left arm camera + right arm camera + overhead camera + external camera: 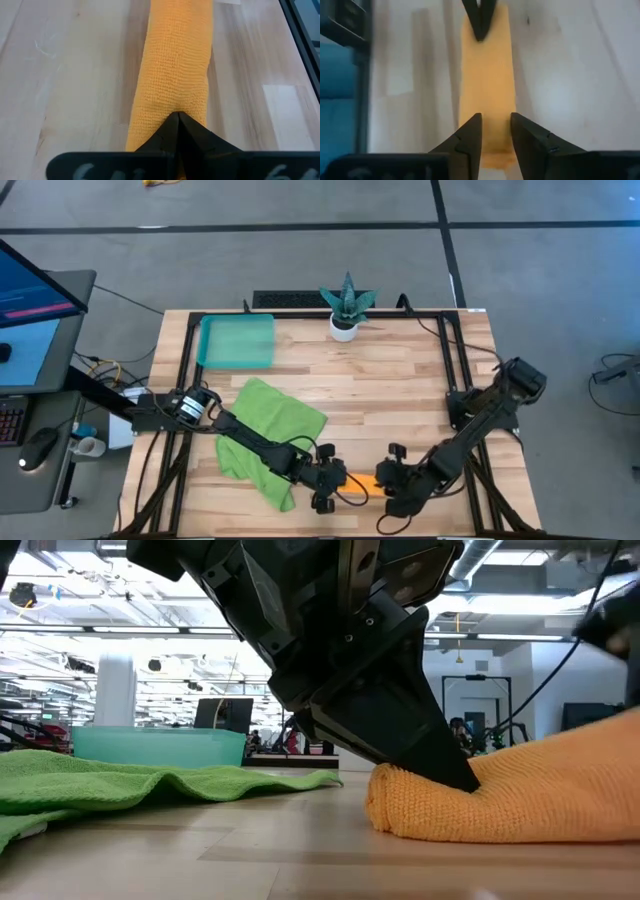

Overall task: Roll microfiber towels into tight, uniform cylinder then place into a basket
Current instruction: Roll the yellow microfiber cloth, then put the yellow microfiber cloth into the transparent light green bin

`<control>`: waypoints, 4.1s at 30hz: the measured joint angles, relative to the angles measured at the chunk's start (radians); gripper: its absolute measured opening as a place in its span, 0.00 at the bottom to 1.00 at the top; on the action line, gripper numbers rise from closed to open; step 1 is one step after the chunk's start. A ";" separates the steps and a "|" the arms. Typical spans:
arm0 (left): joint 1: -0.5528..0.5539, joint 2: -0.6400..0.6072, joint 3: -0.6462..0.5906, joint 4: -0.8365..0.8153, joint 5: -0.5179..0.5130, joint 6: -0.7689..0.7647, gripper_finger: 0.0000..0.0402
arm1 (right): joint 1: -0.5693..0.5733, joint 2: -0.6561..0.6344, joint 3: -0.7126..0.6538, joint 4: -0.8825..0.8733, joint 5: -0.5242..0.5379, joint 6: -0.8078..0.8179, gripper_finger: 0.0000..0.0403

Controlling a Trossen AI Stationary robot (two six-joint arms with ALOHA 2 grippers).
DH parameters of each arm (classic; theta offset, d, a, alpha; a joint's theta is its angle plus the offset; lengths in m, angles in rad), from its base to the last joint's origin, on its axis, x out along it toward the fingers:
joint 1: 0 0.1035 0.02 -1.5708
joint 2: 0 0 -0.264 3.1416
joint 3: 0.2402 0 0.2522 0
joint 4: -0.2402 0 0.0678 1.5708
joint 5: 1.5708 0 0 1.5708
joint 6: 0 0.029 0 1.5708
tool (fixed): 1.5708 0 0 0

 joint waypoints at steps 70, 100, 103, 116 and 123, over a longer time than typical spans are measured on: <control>-0.031 -0.095 -0.007 -0.090 -0.095 0.265 0.02 | -0.141 0.173 0.008 0.076 -0.328 -0.082 0.13; 0.010 -0.045 -0.002 0.047 0.029 0.196 0.62 | -0.140 0.173 0.007 0.080 -0.326 -0.082 0.13; 0.021 -0.045 -0.001 0.022 0.018 0.137 0.62 | -0.140 0.173 0.007 0.080 -0.326 -0.082 0.13; 0.029 -0.011 0.001 0.002 0.048 0.154 0.33 | -0.140 0.173 0.006 0.083 -0.326 -0.082 0.14; 0.023 -0.019 0.001 -0.017 0.048 0.214 0.08 | -0.140 0.173 0.013 0.078 -0.307 -0.082 0.14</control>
